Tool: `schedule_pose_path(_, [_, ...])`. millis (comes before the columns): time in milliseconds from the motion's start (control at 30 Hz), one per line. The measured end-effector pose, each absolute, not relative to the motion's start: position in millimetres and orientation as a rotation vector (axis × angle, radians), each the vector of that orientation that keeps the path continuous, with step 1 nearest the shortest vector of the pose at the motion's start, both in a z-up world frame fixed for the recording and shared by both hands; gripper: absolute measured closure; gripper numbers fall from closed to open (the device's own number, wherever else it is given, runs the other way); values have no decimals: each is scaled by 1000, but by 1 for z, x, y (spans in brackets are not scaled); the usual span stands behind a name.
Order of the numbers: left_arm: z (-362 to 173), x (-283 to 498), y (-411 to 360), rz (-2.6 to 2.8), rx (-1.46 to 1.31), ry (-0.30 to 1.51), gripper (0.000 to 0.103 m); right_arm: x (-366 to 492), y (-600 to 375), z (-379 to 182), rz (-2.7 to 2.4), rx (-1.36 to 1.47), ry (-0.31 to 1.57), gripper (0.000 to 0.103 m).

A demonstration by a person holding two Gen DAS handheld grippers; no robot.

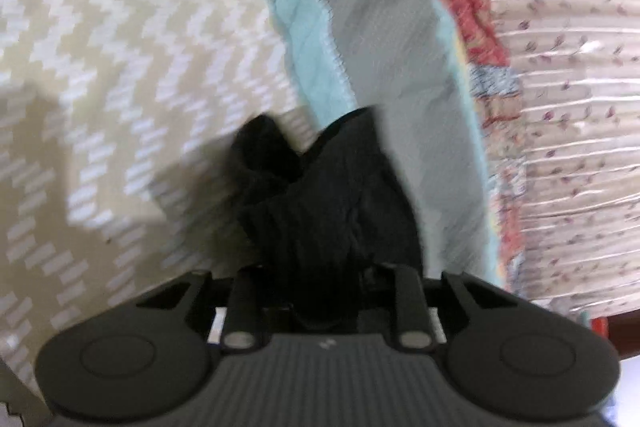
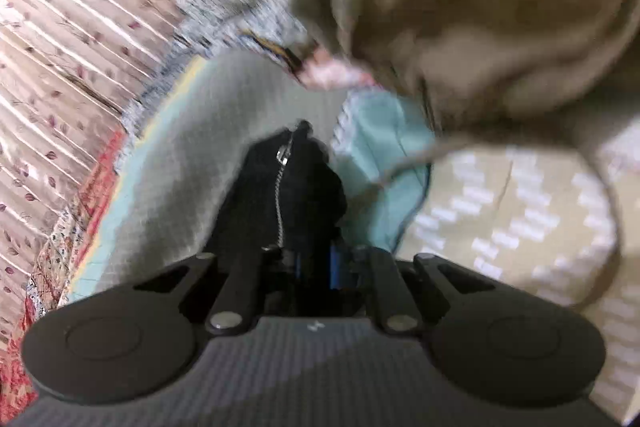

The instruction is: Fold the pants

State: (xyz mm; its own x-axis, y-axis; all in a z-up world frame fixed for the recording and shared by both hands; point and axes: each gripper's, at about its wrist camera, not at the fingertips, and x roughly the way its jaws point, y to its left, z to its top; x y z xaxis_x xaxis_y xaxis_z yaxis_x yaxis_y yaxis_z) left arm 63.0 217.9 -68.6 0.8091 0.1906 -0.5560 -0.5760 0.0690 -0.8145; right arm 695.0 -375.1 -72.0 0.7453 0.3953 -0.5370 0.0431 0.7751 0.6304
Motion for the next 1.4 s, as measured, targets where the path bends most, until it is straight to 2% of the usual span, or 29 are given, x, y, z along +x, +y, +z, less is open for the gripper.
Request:
schedule_pose_path(300, [0,20,224,543,-1347,300,81,614,-418,-2,255,615,709,88])
schedule_pose_path(500, [-37,-50,224,552,-1417,393,78,549,-470,-25,258,670,791,87])
schedule_pose_path(567, [-64,-54,218,570,-1423,474,74,539,-475,-49,205,620,838,81])
schedule_pose_path(633, [-86,-61,207,619,-1463,507,67,535,-484,-77,116,649,890,69])
schedule_pose_path(667, [-94,-68,197,622,-1492,484,62,531,-491,-85,117,705,883,70])
schedule_pose_path(700, [-95,-73,188,596,-1502,447,52,525,-498,-89,128,786,852,68])
schedule_pose_path(733, [-94,-77,179,559,-1501,418,48,519,-502,-91,137,845,837,60])
schedule_pose_path(767, [-89,-80,169,517,-1484,398,45,514,-503,-90,159,865,830,56])
schedule_pose_path(833, [-76,-83,154,445,-1418,399,44,506,-501,-85,203,817,820,51])
schedule_pose_path(1033, [-39,-80,121,272,-1270,393,46,507,-511,-86,218,761,774,46])
schedule_pose_path(1167, [-23,-41,118,210,-1189,404,46,523,-516,-94,214,845,767,46])
schedule_pose_path(1267, [-33,-1,119,215,-1124,458,46,536,-503,-99,239,850,787,46])
schedule_pose_path(1300, [-42,8,117,244,-1098,497,48,540,-500,-100,237,839,801,53])
schedule_pose_path(1333, [-52,21,118,284,-1081,552,50,544,-493,-103,225,814,815,83])
schedule_pose_path(1400, [-79,46,122,380,-1065,718,70,540,-488,-98,209,800,807,85])
